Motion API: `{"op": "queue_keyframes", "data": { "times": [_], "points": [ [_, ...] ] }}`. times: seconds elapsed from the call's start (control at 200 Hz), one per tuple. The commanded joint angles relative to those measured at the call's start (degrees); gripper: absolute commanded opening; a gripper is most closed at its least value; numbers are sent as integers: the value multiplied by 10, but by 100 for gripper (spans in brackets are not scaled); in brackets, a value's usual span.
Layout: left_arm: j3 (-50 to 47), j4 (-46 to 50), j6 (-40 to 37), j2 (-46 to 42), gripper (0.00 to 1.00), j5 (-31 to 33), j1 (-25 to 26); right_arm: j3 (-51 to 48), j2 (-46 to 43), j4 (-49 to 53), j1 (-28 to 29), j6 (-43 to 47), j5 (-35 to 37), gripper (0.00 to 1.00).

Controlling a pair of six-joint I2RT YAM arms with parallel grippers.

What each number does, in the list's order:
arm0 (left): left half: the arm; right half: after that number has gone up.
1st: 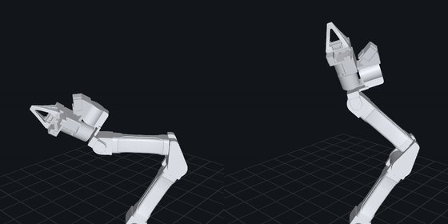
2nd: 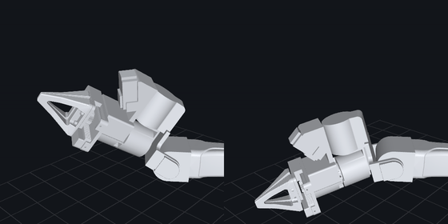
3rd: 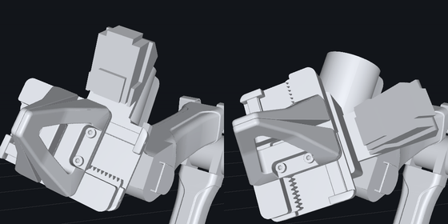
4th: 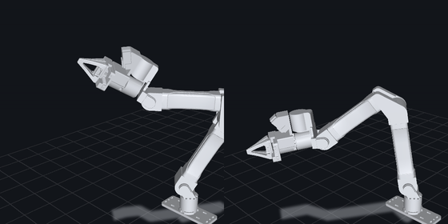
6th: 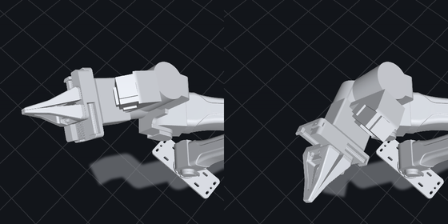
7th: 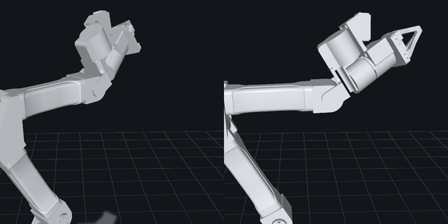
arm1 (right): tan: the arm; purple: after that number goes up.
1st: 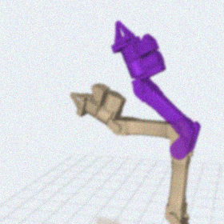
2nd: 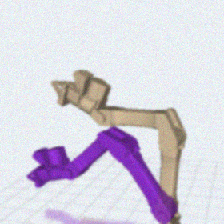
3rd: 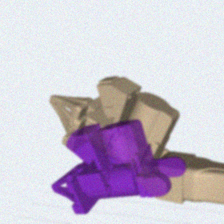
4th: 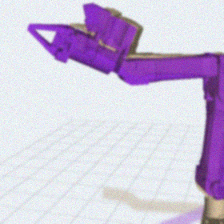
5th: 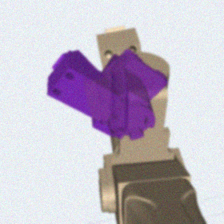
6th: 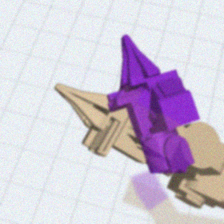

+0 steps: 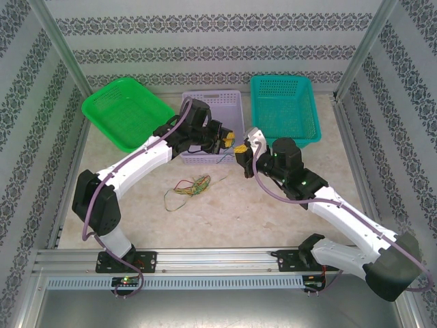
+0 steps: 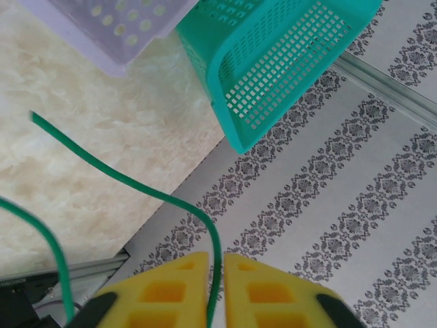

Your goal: Untangle the cables

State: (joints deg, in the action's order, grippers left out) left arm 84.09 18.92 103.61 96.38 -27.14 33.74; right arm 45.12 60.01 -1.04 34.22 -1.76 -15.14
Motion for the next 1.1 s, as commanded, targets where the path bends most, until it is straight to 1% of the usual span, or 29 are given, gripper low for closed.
{"op": "queue_keyframes", "data": {
  "times": [0.0, 0.06, 0.1, 0.155, 0.23, 0.285, 0.38, 0.455, 0.525, 0.619, 0.749, 0.884, 1.094],
  "points": [
    [52, 34, -88, -6, 6, 37, -14, 19, 16, 43, -14, -75, -91, 0],
    [100, 79, -170, 3, 0, 54, -17, 33, 33, 54, -27, -118, -134, 0],
    [136, 120, -232, 13, 0, 67, -18, 44, 46, 64, -34, -142, -160, 0],
    [170, 145, -307, 24, 0, 72, -18, 65, 70, 88, -46, -172, -207, 0],
    [193, 165, -379, 32, 0, 78, -18, 96, 108, 121, -58, -209, -254, 0],
    [198, 180, -420, 30, 0, 94, -18, 116, 133, 140, -67, -233, -294, 0],
    [187, 166, -485, 15, 0, 116, -17, 138, 171, 150, -76, -277, -360, 0],
    [164, 132, -530, -4, 0, 124, -17, 149, 191, 149, -76, -301, -400, 0],
    [141, 93, -577, -21, 0, 119, -17, 159, 208, 149, -73, -318, -434, 0],
    [117, 69, -644, -39, 0, 114, -17, 172, 227, 154, -66, -335, -477, 0],
    [96, 63, -714, -59, 0, 120, -17, 182, 243, 162, -59, -349, -505, 0],
    [88, 65, -764, -73, 0, 131, -17, 181, 243, 164, -63, -349, -496, 0],
    [88, 70, -760, -78, 0, 144, -17, 198, 246, 192, -67, -327, -467, 0]
  ]
}}
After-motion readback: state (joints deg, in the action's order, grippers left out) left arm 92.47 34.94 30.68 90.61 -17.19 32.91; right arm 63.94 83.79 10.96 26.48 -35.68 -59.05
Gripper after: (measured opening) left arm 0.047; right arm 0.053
